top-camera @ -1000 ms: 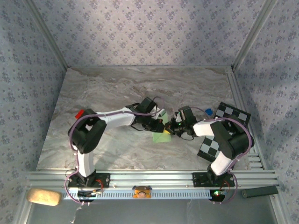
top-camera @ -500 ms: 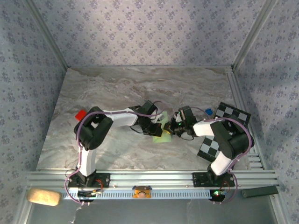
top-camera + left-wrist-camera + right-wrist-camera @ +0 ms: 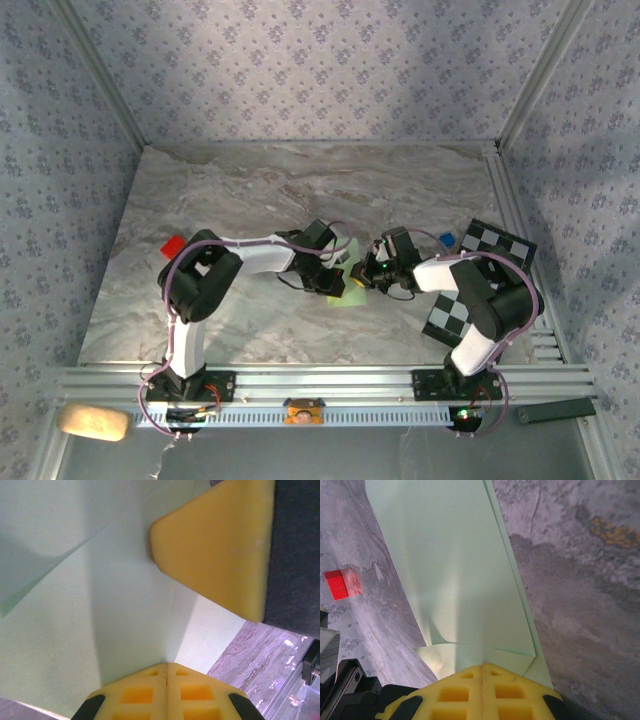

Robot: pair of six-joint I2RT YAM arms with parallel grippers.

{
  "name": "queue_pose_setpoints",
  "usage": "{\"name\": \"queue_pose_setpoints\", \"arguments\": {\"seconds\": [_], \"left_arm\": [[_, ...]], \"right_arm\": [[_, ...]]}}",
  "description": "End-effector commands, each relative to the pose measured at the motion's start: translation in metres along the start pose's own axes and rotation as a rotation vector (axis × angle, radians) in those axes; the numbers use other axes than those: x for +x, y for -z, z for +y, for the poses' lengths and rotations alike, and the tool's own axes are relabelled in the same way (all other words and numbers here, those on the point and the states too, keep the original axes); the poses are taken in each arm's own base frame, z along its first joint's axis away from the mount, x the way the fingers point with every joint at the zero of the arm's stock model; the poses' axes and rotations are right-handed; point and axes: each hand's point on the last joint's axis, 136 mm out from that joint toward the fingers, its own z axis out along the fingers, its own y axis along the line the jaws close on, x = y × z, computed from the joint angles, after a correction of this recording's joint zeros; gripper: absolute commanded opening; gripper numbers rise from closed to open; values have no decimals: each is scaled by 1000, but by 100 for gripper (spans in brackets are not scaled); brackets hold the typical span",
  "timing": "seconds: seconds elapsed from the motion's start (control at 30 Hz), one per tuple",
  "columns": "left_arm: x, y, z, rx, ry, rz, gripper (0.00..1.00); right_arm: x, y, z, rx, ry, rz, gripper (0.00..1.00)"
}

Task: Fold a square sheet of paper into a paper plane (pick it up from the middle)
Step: Fold the triangle a second time at the center of the table.

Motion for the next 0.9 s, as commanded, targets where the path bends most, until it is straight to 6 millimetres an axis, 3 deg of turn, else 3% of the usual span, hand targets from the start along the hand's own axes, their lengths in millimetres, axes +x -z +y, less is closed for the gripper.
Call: {"name": "queue_pose_setpoints", "arguments": {"seconds": [0.0, 0.27, 0.4, 0.87], "left_arm": [[21, 1, 14, -65, 7, 42, 6], [1, 20, -23, 32, -70, -30, 10], [-1, 20, -34, 82, -92, -28, 11], [16, 0, -2, -21, -53, 33, 11]], "right_arm": [[13, -4, -53, 186, -96, 18, 0], [13, -3, -53, 187, -94, 16, 0], [13, -3, -53, 189, -95, 18, 0], [14, -3, -55, 193, -95, 21, 0]]}}
